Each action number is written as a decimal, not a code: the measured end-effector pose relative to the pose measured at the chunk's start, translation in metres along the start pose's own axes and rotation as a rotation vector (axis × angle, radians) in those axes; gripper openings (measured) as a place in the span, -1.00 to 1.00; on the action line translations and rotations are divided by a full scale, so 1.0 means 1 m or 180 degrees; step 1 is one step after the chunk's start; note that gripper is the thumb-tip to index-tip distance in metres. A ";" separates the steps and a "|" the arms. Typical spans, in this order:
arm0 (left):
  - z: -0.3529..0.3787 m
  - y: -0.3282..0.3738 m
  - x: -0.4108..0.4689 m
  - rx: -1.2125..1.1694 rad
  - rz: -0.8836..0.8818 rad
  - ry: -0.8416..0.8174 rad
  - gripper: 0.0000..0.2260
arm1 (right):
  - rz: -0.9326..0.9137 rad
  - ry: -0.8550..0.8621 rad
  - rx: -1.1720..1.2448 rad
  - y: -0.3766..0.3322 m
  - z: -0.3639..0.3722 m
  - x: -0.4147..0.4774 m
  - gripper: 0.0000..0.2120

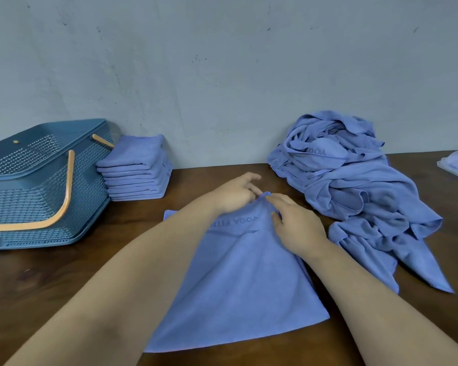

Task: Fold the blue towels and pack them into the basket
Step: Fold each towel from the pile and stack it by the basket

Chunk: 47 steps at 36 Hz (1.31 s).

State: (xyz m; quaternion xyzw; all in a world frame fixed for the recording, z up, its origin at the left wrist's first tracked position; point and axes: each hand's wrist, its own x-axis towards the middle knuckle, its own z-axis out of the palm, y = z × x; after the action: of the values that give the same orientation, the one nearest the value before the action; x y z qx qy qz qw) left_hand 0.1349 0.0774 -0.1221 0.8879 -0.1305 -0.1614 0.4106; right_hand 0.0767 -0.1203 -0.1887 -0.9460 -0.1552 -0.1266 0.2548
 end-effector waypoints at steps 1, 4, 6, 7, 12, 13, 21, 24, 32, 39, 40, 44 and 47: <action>0.001 0.002 0.003 0.0046 -0.0007 0.0006 -0.40 | -0.0005 0.0004 -0.0022 0.001 0.000 0.000 -0.51; -0.007 0.002 0.003 0.0351 -0.0024 0.0042 -0.54 | 0.0049 -0.0016 -0.0060 0.003 0.002 0.000 -0.51; -0.021 -0.003 -0.003 0.0709 -0.0063 0.0038 -0.64 | 0.0093 -0.0063 -0.0106 0.003 0.002 0.001 -0.50; -0.029 -0.008 -0.007 0.0903 -0.0100 0.0015 -0.66 | 0.0110 -0.0092 -0.0123 0.003 0.001 0.001 -0.50; -0.056 -0.051 -0.022 0.1109 -0.0234 0.0132 -0.66 | 0.0147 -0.0151 -0.0151 0.002 0.001 0.002 -0.50; -0.057 -0.060 -0.023 0.1070 -0.0199 0.0292 -0.69 | 0.0164 -0.0157 -0.0160 0.001 0.001 0.003 -0.50; -0.025 -0.085 -0.051 0.1676 0.0349 0.1351 -0.77 | 0.0288 -0.0140 -0.0213 -0.001 0.000 0.001 -0.52; -0.020 -0.084 -0.080 0.2069 0.0569 0.1473 -0.81 | 0.0336 -0.0023 0.0094 -0.001 -0.004 -0.001 -0.55; -0.023 -0.120 -0.145 0.1428 0.0457 0.1770 -0.85 | 0.0994 0.0176 0.0574 -0.001 -0.034 -0.027 -0.86; -0.027 -0.147 -0.159 0.0865 0.0151 0.1960 -0.72 | 0.1332 0.0004 0.0314 -0.019 -0.029 -0.055 -0.79; -0.028 -0.148 -0.159 0.0774 0.0091 0.1993 -0.70 | 0.1380 -0.0006 0.0288 -0.022 -0.030 -0.055 -0.81; -0.028 -0.146 -0.158 0.0398 -0.0285 0.2120 -0.62 | 0.1499 -0.0087 0.0156 -0.028 -0.033 -0.051 -0.86; -0.030 -0.148 -0.156 0.0196 -0.0456 0.2039 -0.57 | 0.1543 -0.0152 0.0092 -0.030 -0.034 -0.052 -0.87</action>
State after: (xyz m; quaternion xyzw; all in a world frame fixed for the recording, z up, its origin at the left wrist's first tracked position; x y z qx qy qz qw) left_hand 0.0184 0.2478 -0.1895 0.9125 0.0632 0.1016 0.3912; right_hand 0.0124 -0.1255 -0.1634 -0.9546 0.0686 -0.0371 0.2874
